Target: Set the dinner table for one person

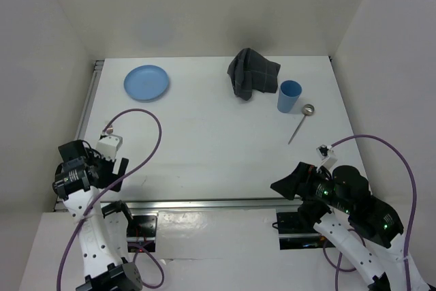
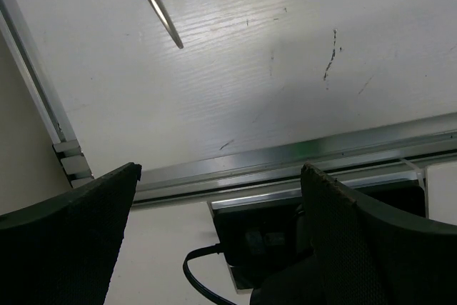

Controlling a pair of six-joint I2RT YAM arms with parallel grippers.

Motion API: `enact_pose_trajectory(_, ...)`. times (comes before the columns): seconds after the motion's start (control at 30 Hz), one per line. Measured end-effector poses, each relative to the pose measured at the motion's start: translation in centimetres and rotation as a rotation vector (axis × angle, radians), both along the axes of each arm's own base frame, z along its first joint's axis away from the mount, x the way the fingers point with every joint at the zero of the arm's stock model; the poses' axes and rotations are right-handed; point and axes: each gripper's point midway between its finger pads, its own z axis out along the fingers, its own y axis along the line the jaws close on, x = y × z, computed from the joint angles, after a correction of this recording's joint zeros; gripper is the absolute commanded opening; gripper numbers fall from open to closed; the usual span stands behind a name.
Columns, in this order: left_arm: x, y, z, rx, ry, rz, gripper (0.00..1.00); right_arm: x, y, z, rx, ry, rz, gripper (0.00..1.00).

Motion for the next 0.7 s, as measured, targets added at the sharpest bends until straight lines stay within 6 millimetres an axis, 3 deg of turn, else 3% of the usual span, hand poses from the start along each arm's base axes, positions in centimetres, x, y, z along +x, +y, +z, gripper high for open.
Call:
enact_pose_trajectory(0.17, 0.0, 0.0, 0.0, 0.001, 0.0, 0.001, 1.0, -0.1, -0.1, 0.3, 0.001, -0.003, -0.002, 1.0)
enact_pose_trajectory(0.27, 0.3, 0.5, 0.5, 0.014, -0.015, 0.024, 1.0, 0.0, -0.2, 1.9, 0.005, -0.019, -0.011, 1.0)
enact_pose_trajectory(0.33, 0.9, 0.9, 1.8, 0.031, -0.052, 0.047, 1.0, 0.5, -0.3, 3.3, -0.001, -0.033, -0.024, 1.0)
enact_pose_trajectory(0.43, 2.8, 1.4, 5.4, 0.048, -0.155, 0.056, 1.0, 1.8, -0.2, 5.5, -0.039, -0.046, -0.044, 1.0)
enact_pose_trajectory(0.5, 4.4, 1.5, 7.6, 0.04, -0.222, 0.047, 1.0, 3.4, 0.1, 6.8, -0.088, -0.044, -0.054, 1.0)
enact_pose_trajectory(0.6, 6.8, 1.7, 10.0, 0.006, -0.29, 0.043, 1.0, 7.2, 1.3, 8.5, -0.195, -0.037, -0.071, 1.0)
enact_pose_trajectory(0.7, 8.9, 2.1, 10.5, -0.047, -0.292, 0.055, 1.0, 13.2, 3.1, 9.5, -0.33, -0.036, -0.108, 1.0)
